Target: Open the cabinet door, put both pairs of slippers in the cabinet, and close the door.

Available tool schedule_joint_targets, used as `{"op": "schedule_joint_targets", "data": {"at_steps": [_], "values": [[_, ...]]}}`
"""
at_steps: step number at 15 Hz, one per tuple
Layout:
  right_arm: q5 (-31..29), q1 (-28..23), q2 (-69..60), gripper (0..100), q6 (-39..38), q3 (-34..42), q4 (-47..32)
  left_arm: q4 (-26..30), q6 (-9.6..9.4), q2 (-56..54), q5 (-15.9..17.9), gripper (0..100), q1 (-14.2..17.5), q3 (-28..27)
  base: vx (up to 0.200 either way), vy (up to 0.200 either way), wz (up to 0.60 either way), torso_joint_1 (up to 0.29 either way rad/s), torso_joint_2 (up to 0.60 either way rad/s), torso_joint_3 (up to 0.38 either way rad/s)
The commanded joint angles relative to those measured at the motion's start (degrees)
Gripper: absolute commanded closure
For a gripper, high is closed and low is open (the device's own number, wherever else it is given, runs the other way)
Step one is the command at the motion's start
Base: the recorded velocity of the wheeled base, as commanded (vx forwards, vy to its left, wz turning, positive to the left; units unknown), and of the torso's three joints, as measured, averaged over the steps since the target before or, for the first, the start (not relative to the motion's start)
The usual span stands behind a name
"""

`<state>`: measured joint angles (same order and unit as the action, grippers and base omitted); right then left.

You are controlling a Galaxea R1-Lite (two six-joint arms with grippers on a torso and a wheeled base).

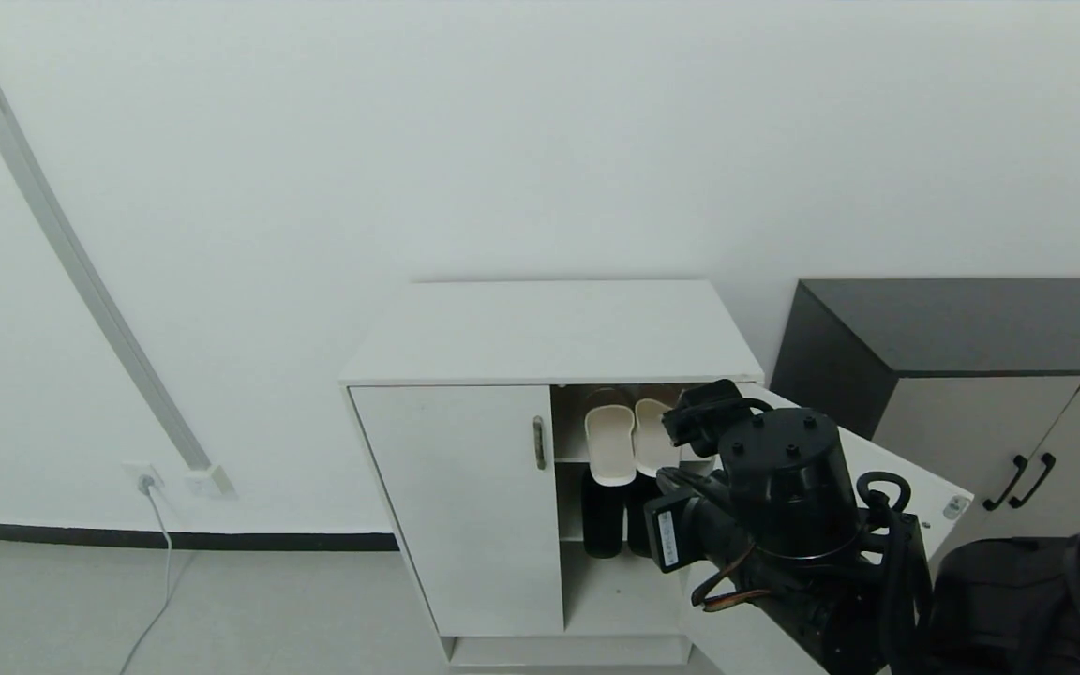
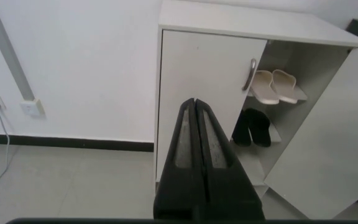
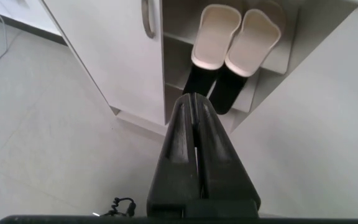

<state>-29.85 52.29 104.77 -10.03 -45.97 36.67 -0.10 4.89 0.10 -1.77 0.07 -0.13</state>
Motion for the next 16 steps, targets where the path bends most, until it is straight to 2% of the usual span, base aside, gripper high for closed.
{"op": "schedule_joint_targets", "data": {"at_steps": [1,4,11,16], "values": [[0.0,-0.3,0.2,100,0.1,0.6,0.0,0.0,-0.23,0.0,-0.1,100,0.0,0.0,0.000,0.000,0.00,0.251,-0.56,-0.320],[0.1,-1.1,0.4,100,1.2,1.0,0.8,0.0,0.03,0.1,-0.1,100,0.0,0.0,0.000,0.000,0.00,0.139,-0.32,-0.172],[0.6,-1.6,2.3,100,2.1,1.5,4.7,0.0,0.12,0.1,0.0,100,0.0,0.0,0.000,0.000,0.00,0.005,-0.01,-0.005],[0.9,-2.3,2.4,100,5.0,2.9,9.2,0.0,0.12,0.0,-0.1,100,0.0,0.0,0.000,0.000,-0.60,0.009,0.00,0.002]]}}
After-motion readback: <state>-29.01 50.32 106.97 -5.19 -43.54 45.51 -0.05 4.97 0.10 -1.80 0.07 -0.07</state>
